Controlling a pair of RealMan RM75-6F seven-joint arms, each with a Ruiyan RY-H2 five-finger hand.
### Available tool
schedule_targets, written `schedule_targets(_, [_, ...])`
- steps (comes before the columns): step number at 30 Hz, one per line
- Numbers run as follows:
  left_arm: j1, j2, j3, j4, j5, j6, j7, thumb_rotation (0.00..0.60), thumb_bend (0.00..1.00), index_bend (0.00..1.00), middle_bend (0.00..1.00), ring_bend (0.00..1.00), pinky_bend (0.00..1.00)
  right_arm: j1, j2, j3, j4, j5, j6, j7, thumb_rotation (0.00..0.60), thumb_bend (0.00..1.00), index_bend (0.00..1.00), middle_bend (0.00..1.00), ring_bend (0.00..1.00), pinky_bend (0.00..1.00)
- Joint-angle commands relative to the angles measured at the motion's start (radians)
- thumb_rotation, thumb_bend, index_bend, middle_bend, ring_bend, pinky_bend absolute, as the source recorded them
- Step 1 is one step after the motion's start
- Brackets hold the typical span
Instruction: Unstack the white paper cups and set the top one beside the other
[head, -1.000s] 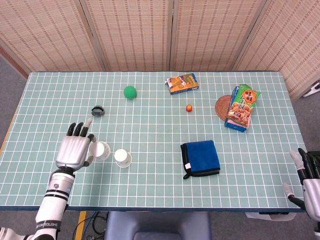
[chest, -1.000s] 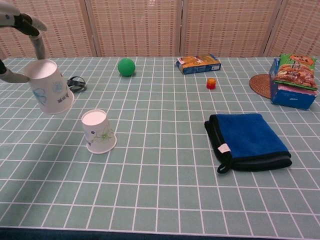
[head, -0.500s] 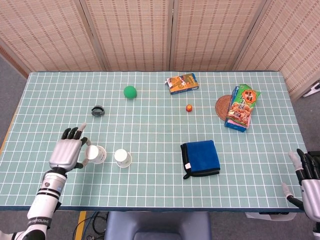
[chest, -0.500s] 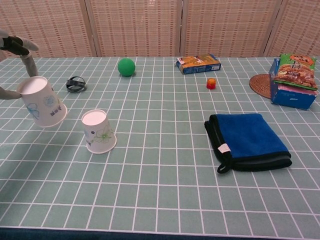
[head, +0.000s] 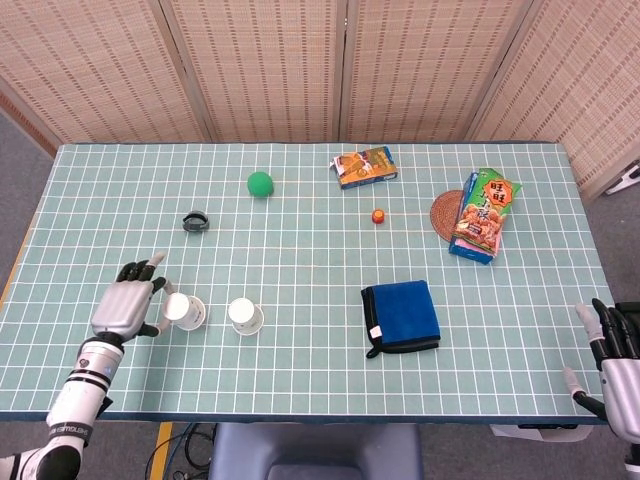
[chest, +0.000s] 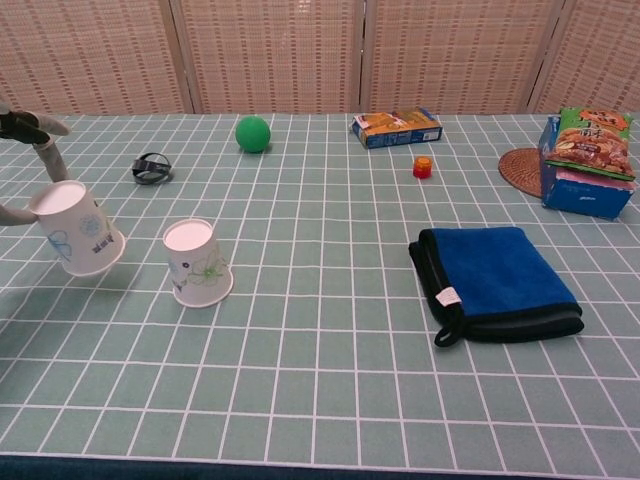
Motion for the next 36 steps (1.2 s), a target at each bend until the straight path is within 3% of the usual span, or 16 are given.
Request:
schedule_targets(1, [0.014,-0.014,0.001,0.037,0.021,-0.030,-0.031,0.600,0.29,0.45,0.00,0.00,0.00,0.001,0.000,0.001,0.001,0.002,-0.002,0.001,0.600,0.31,0.01,0.00,0.00,0.00])
schedule_targets(14, [0.037,-0.051,-0.011,0.165,0.071,-0.149,-0.160,0.600,0.30,0.45,0.00,0.00,0.00,0.003,-0.002,-0.001,0.001,0.002,-0.007,-0.004,0.600,0.31,0.01,0.00,0.00,0.00])
schedule_targets(30, [0.054,-0.091,-0.021,0.249,0.116,-0.208,-0.230,0.600,0.30,0.45,0.00,0.00,0.00,0.000,-0.003,-0.003,0.003,-0.006,0.002,-0.008,0.600,0.31,0.01,0.00,0.00,0.00])
schedule_targets(36, [0.063,-0.094,-0.026,0.262,0.143,-0.218,-0.257,0.600,0.30,0.38,0.00,0.00,0.00,0.000,-0.005,-0.002,0.003,-0.004,0.002,-0.010,0.600,0.31,0.01,0.00,0.00,0.00])
